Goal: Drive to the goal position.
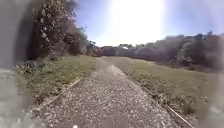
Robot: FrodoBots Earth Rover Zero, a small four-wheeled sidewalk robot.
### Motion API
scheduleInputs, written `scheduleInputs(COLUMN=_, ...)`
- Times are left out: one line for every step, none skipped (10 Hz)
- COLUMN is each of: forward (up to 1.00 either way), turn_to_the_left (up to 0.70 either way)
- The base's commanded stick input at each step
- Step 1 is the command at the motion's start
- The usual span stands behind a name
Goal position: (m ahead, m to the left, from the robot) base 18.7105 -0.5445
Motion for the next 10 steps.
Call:
scheduleInputs(forward=1.00, turn_to_the_left=0.11)
scheduleInputs(forward=1.00, turn_to_the_left=0.04)
scheduleInputs(forward=1.00, turn_to_the_left=0.00)
scheduleInputs(forward=1.00, turn_to_the_left=0.00)
scheduleInputs(forward=1.00, turn_to_the_left=0.01)
scheduleInputs(forward=1.00, turn_to_the_left=0.00)
scheduleInputs(forward=1.00, turn_to_the_left=0.40)
scheduleInputs(forward=1.00, turn_to_the_left=0.34)
scheduleInputs(forward=1.00, turn_to_the_left=0.11)
scheduleInputs(forward=1.00, turn_to_the_left=0.00)
